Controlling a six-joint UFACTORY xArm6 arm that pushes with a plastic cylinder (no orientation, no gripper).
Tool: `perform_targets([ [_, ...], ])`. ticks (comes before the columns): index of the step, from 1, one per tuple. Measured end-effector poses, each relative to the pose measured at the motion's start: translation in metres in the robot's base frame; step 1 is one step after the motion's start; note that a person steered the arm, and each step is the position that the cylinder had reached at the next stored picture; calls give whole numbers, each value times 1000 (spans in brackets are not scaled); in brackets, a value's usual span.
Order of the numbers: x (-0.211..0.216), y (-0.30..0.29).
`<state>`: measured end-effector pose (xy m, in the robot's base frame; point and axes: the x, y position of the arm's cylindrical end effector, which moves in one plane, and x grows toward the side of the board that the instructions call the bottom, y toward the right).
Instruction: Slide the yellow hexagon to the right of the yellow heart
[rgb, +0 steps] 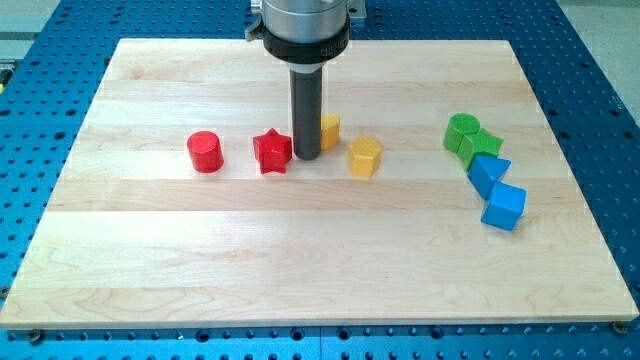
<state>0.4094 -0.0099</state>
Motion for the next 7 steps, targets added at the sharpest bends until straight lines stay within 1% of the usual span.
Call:
perform_targets([
  [1,-10,68],
  [2,-21,117],
  [3,-20,139],
  [4,3,129],
  [6,70,88],
  [7,47,70],
])
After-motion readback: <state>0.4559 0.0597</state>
